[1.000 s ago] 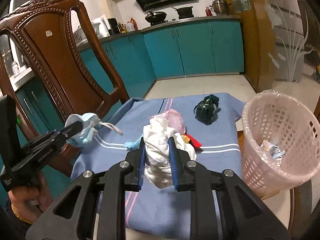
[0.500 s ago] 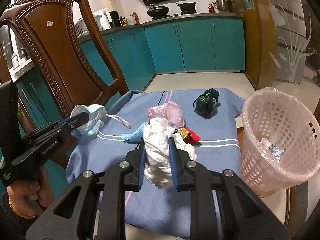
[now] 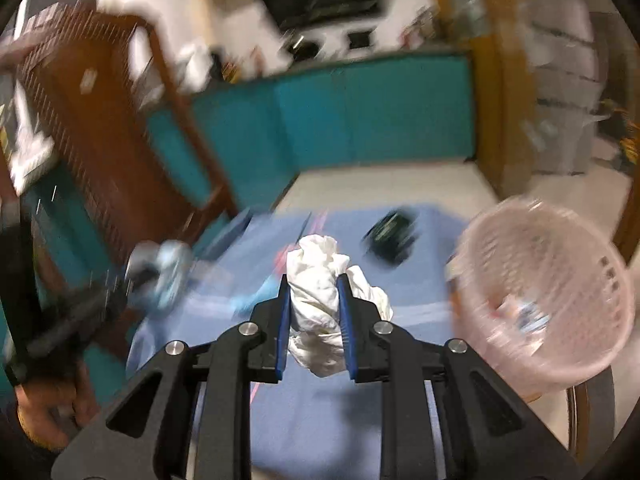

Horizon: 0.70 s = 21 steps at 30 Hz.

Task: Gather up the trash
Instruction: 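Carry the white tissue with the right tool and drop it into the wastebasket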

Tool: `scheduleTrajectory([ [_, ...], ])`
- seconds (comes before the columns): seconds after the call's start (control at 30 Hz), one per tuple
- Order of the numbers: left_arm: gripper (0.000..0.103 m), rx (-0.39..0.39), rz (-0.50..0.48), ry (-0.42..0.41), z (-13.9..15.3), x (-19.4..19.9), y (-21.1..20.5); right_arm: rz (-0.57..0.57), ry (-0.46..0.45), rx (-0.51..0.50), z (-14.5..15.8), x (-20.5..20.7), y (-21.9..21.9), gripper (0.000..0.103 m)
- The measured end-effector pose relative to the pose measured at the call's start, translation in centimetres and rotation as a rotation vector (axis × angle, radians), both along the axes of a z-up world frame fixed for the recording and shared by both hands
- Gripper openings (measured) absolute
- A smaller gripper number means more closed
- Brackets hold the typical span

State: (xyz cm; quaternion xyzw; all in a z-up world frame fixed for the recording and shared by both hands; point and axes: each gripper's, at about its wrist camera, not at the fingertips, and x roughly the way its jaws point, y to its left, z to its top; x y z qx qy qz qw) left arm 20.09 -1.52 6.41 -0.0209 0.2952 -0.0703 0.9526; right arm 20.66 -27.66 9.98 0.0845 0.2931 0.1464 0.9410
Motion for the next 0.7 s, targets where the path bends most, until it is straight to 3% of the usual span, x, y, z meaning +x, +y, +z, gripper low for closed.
scheduleTrajectory([
  [0.07, 0.007, 0.000, 0.000, 0.000, 0.0, 0.0, 0.0, -0.134, -0.074, 0.057, 1.3, 0.2, -4.1, 0.024],
  [0.17, 0.007, 0.001, -0.002, 0.007, 0.0, 0.0, 0.0, -0.265, -0.141, 0.057, 1.3, 0.8, -8.4, 0.028],
  [0.23, 0.007, 0.003, -0.002, 0.007, 0.0, 0.0, 0.1, -0.321, -0.111, 0.071, 0.1, 2.0, -10.9, 0.030],
  [0.33, 0.007, 0.001, 0.001, 0.012, -0.1, 0.1, 0.1, -0.372, 0.001, 0.127, -2.5, 3.9, -13.4, 0.060],
  [0.4, 0.007, 0.005, -0.003, 0.018, -0.4, 0.2, -0.1, -0.393, 0.015, 0.196, -2.4, 3.5, -14.3, 0.064],
  [0.47, 0.007, 0.013, -0.013, 0.019, -0.6, 0.2, -0.4, -0.395, -0.055, 0.242, -0.8, 2.0, -14.5, 0.084],
  [0.53, 0.007, 0.022, -0.025, 0.016, -0.8, 0.0, -0.7, -0.459, -0.211, 0.269, 1.4, -1.5, -14.5, 0.100],
  [0.7, 0.007, 0.029, -0.082, 0.022, -1.0, -0.5, -2.5, -0.528, -0.406, 0.264, 4.0, -6.0, -14.1, 0.100],
])
